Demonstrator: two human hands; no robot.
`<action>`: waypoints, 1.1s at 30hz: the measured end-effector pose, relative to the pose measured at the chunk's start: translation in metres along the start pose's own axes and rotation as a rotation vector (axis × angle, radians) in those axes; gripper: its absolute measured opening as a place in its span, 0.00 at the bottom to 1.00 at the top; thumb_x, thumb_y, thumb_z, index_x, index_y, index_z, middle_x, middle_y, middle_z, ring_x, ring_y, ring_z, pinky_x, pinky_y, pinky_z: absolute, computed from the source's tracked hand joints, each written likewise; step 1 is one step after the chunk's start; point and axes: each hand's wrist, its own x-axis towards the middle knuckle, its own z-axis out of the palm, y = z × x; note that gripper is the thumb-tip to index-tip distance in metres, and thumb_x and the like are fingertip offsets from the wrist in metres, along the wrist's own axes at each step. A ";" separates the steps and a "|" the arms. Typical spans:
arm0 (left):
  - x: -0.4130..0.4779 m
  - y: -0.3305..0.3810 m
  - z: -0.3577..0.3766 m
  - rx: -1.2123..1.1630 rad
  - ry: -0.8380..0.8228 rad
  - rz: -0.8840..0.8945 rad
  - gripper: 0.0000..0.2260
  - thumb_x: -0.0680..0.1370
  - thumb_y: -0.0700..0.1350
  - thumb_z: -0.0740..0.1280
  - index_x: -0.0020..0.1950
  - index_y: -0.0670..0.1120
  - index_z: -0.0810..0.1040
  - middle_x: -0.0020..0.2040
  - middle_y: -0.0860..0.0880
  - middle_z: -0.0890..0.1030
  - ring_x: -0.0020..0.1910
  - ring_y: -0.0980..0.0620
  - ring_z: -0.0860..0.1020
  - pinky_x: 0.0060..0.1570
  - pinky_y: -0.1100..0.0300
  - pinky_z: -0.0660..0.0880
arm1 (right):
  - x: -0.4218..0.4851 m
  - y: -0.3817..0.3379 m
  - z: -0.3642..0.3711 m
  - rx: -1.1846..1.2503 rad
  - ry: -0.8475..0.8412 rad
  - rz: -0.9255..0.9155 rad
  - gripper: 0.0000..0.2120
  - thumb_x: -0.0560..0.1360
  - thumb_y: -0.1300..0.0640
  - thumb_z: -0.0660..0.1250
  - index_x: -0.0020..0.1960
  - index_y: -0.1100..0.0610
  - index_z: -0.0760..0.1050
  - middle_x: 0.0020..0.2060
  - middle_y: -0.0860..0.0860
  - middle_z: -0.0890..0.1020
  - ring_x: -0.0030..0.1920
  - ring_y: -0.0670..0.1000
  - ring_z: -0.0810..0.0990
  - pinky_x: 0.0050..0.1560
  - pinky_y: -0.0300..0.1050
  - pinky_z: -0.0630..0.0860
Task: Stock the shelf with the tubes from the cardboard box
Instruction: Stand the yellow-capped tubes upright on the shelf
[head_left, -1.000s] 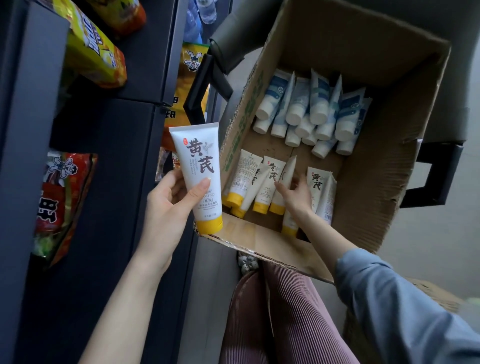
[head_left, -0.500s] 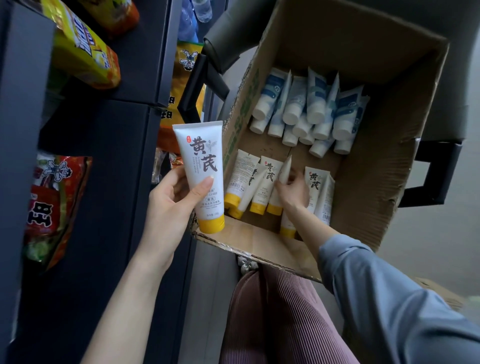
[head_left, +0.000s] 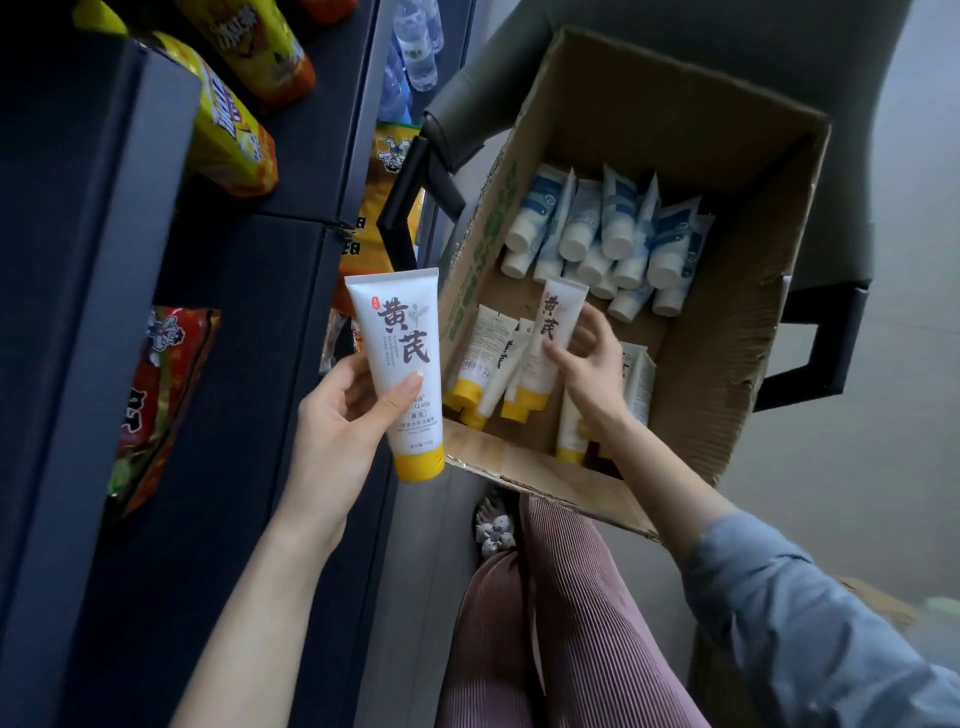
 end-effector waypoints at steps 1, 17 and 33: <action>-0.005 0.004 -0.003 -0.005 0.008 0.010 0.13 0.70 0.49 0.70 0.54 0.52 0.79 0.51 0.55 0.84 0.51 0.59 0.81 0.46 0.69 0.76 | -0.007 -0.013 0.001 0.034 -0.031 -0.027 0.19 0.73 0.69 0.68 0.62 0.58 0.70 0.52 0.54 0.81 0.53 0.52 0.81 0.52 0.43 0.79; -0.119 0.101 -0.062 0.013 0.246 0.319 0.16 0.67 0.51 0.72 0.52 0.49 0.79 0.46 0.57 0.84 0.44 0.62 0.81 0.38 0.70 0.76 | -0.131 -0.202 0.027 0.200 -0.505 -0.243 0.14 0.73 0.62 0.70 0.56 0.52 0.73 0.50 0.56 0.84 0.51 0.58 0.83 0.48 0.54 0.81; -0.285 0.126 -0.076 -0.051 0.891 0.453 0.10 0.72 0.43 0.74 0.50 0.53 0.79 0.47 0.60 0.84 0.47 0.62 0.81 0.38 0.71 0.75 | -0.226 -0.304 0.063 -0.093 -1.039 -0.479 0.14 0.75 0.65 0.66 0.59 0.56 0.70 0.54 0.56 0.82 0.51 0.52 0.83 0.45 0.49 0.82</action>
